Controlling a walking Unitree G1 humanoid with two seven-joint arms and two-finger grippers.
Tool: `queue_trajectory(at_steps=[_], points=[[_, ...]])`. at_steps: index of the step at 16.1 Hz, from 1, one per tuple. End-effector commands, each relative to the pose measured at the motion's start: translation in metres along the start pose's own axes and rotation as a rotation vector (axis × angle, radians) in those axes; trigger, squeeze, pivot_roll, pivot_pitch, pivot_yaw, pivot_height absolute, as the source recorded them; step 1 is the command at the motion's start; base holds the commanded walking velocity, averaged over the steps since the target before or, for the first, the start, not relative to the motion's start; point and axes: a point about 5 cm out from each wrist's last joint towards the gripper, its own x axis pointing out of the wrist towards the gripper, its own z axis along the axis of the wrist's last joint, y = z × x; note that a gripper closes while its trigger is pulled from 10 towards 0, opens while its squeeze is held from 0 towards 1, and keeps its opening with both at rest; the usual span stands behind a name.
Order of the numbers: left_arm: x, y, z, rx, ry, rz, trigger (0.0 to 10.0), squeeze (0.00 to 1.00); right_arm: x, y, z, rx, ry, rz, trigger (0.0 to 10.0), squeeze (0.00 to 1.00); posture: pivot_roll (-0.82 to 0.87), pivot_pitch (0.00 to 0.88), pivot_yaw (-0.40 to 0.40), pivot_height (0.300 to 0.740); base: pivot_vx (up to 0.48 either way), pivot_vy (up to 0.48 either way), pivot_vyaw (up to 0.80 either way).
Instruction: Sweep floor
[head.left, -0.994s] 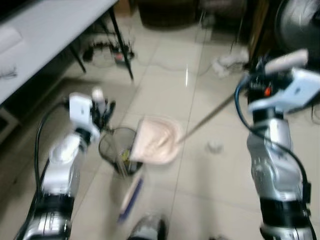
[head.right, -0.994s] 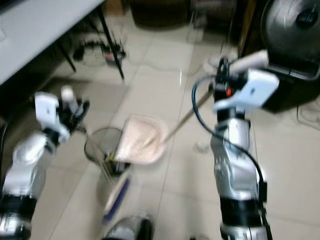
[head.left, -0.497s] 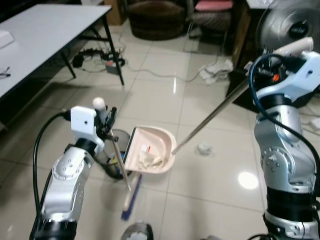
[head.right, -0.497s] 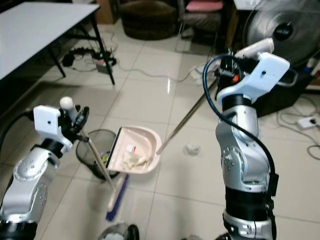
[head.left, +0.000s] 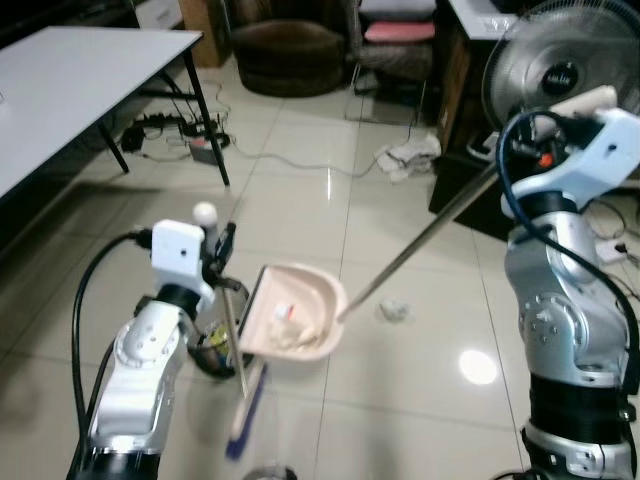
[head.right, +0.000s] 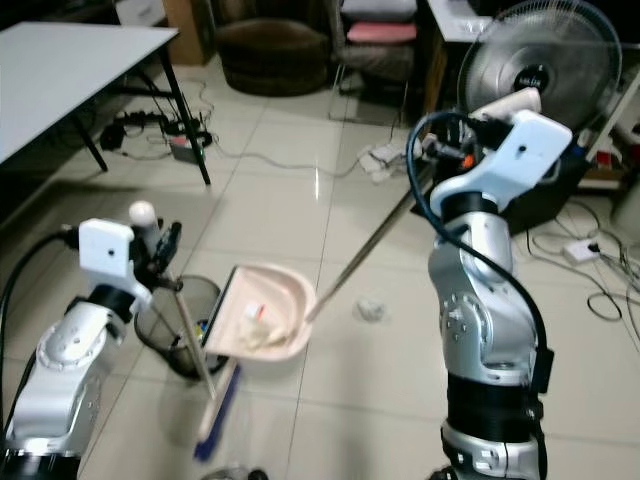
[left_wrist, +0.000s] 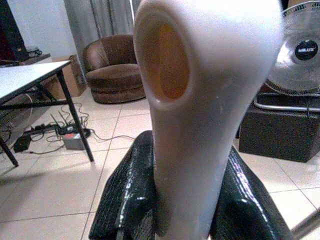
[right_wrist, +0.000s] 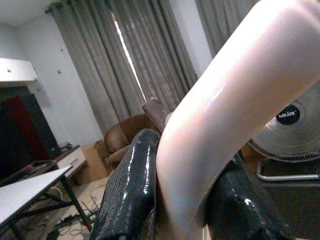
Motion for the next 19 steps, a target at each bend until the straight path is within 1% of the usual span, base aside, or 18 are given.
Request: queue_trajectory(at_steps=[1, 10, 16, 17, 19], points=[[0.002, 0.001, 0.008, 0.030, -0.028, 0.009, 10.0, 0.00, 0.004, 0.006, 0.011, 0.021, -0.042, 0.014, 10.0, 0.00, -0.04, 0.010, 0.081, 0.740, 0.394, 0.000, 0.54], [0.000, -0.001, 0.004, 0.050, -0.009, 0.000, 10.0, 0.00, 0.007, 0.006, 0.008, 0.013, -0.031, 0.022, 10.0, 0.00, -0.04, 0.003, 0.075, 0.740, 0.392, 0.000, 0.54], [0.000, -0.004, 0.000, 0.054, 0.002, -0.013, 10.0, 0.00, 0.006, 0.002, 0.009, 0.007, -0.031, 0.012, 10.0, 0.00, -0.04, 0.006, 0.073, 0.740, 0.394, 0.000, 0.52], [0.000, -0.004, 0.000, 0.054, 0.004, -0.015, 10.0, 0.00, 0.006, 0.001, 0.009, 0.020, -0.033, -0.002, 10.0, 0.00, -0.04, 0.005, 0.073, 0.740, 0.394, 0.000, 0.00], [0.000, -0.003, -0.003, 0.047, 0.019, -0.008, 10.0, 0.00, 0.007, -0.001, 0.008, 0.008, -0.033, -0.005, 10.0, 0.00, -0.04, 0.004, 0.070, 0.740, 0.375, 0.000, 0.00]])
